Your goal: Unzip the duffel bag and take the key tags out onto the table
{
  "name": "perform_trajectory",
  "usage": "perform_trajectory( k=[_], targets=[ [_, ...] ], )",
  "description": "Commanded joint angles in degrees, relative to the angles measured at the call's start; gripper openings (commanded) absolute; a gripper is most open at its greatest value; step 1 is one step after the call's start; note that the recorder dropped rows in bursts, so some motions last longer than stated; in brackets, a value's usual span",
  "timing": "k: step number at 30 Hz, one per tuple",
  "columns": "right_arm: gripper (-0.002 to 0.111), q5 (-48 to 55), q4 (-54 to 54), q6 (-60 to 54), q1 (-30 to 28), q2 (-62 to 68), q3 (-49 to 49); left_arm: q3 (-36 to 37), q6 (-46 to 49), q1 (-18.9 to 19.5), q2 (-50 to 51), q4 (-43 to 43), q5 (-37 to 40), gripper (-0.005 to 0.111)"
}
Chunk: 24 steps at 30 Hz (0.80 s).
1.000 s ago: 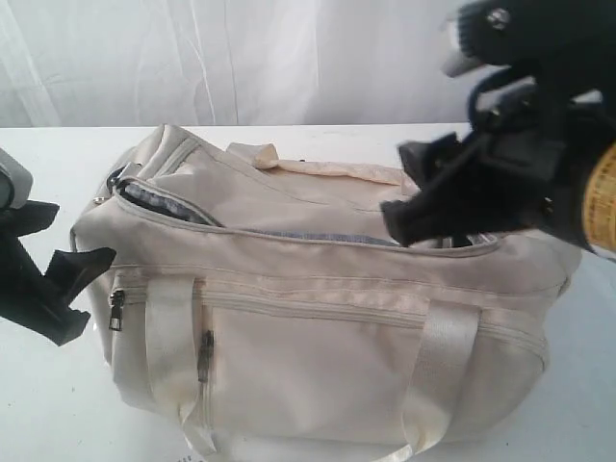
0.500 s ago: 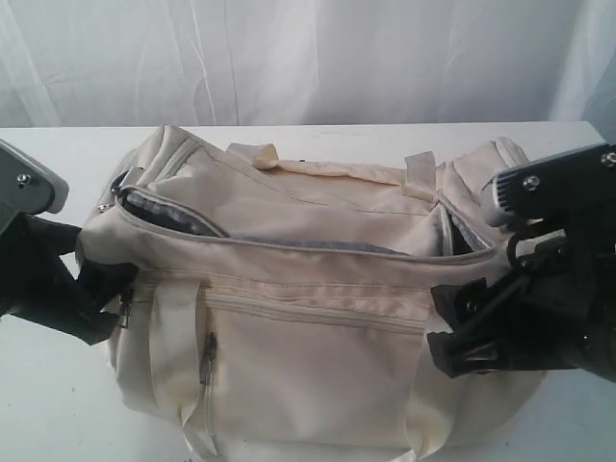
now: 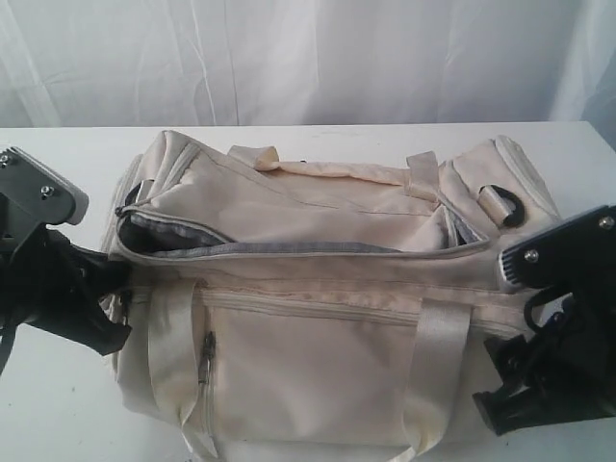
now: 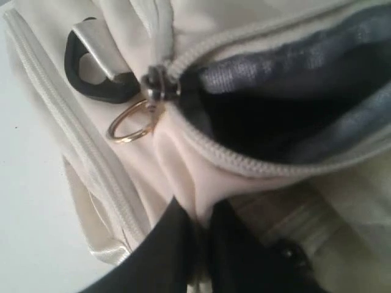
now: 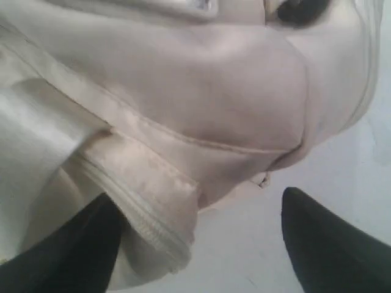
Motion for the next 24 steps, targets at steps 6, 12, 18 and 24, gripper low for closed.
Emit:
perform_trajectory(
  k=[6, 12, 18, 24],
  targets=[
    [0.046, 1.1, -14.4, 18.7, 0.2, 3.7, 4.5, 0.0, -0.8, 0.0, -1.9, 0.2, -3.3, 0.000],
    [0.022, 6.3, -24.6, 30.0, 0.2, 9.0, 4.5, 0.0, -8.8, 0.0, -5.7, 1.6, -5.2, 0.000],
    [0.007, 13.6, -35.6, 42.1, -1.8, 13.0, 4.5, 0.0, -18.0, 0.0, -8.2, 10.3, -12.3, 0.000],
    [0.007, 13.4, -46.6, 55.8, -11.0, 14.6, 4.4, 2.0, -24.9, 0.0, -8.2, 15.3, -24.5, 0.000]
  ],
)
